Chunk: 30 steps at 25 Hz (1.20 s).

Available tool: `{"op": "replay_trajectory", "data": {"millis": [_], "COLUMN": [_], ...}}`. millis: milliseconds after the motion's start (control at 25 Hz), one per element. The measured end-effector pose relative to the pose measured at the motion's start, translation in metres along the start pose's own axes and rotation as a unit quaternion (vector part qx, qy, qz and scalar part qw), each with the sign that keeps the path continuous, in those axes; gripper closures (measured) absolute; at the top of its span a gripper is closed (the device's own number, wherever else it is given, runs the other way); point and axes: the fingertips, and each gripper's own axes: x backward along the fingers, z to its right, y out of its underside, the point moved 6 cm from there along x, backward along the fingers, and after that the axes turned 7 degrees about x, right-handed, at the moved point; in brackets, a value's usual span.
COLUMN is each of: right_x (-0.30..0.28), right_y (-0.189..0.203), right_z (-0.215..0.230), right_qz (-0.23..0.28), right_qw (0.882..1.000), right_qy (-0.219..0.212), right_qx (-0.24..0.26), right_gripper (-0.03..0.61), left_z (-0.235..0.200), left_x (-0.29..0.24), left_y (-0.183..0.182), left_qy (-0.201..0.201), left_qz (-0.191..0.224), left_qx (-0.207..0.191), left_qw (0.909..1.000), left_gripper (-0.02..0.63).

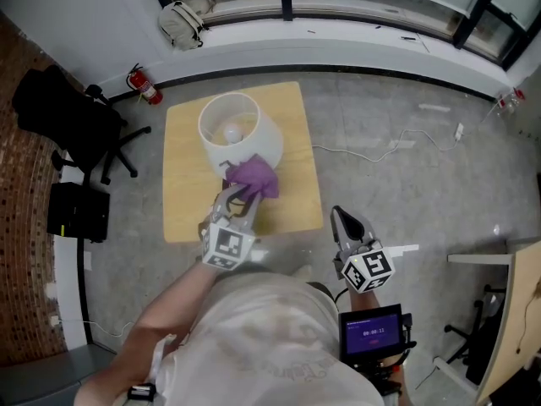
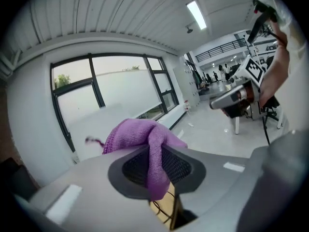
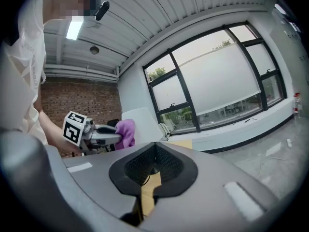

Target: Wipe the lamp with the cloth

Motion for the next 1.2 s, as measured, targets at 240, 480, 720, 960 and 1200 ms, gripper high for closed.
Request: {"op": "replay_trajectory", "data": {"millis": [240, 480, 720, 960, 1200], "right_x": [0.015, 0.024, 0.008, 0.039, 0.053], "right_y": [0.005, 0.002, -0.009, 0.004, 0.011], "right_z": [0.013, 0.017, 0.018, 0.039, 0.047], "right_qz": [0.016, 0.026, 0.038, 0.028, 0.023], "right_qw": [1.000, 0.999, 0.999, 0.999, 0.999], "right_qy": [0.008, 0.010, 0.008, 0.020, 0.023], "right_qx": [-0.014, -0.023, -0.021, -0.032, -0.037], "right_gripper": [0.565, 0.565, 0.565, 0.565, 0.565], "left_z": [-0.015, -0.024, -0.043, -0.004, 0.031], "left_x": [0.018, -0.017, -0.049, -0.071, -0.087], "left_y": [-0.094, -0.103, -0.067, -0.044, -0.016], "left_qy": [-0.069, -0.097, -0.125, -0.101, -0.060], "left_qz": [0.066, -0.015, -0.095, -0.133, -0.169], "left_qx": [-0.081, -0.132, -0.138, -0.136, -0.131], "left_qw": [0.9921, 0.9864, 0.9779, 0.9765, 0.9752], "left_gripper": [0.546, 0.545, 0.545, 0.546, 0.545]}}
